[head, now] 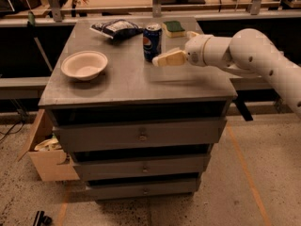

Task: Knock pepsi can over

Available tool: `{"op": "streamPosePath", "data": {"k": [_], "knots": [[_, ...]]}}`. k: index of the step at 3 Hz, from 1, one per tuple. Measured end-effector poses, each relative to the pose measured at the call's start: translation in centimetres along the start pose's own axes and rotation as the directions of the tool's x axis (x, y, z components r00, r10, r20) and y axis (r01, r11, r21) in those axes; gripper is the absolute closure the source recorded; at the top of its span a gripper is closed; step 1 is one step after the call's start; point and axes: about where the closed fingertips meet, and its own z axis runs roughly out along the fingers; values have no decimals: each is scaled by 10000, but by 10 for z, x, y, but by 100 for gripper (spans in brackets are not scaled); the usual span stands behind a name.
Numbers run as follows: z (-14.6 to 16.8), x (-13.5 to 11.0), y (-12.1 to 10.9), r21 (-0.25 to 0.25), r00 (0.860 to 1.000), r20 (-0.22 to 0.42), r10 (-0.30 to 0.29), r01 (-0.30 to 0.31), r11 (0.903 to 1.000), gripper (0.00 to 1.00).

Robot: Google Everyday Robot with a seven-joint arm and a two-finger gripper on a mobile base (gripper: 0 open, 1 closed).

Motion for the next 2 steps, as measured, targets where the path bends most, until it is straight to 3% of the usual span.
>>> {"op": "streamPosePath", "data": {"k": [2], "knots": [[44, -6, -13, -163, 9962, 715, 490, -480, 9987, 0]]}}
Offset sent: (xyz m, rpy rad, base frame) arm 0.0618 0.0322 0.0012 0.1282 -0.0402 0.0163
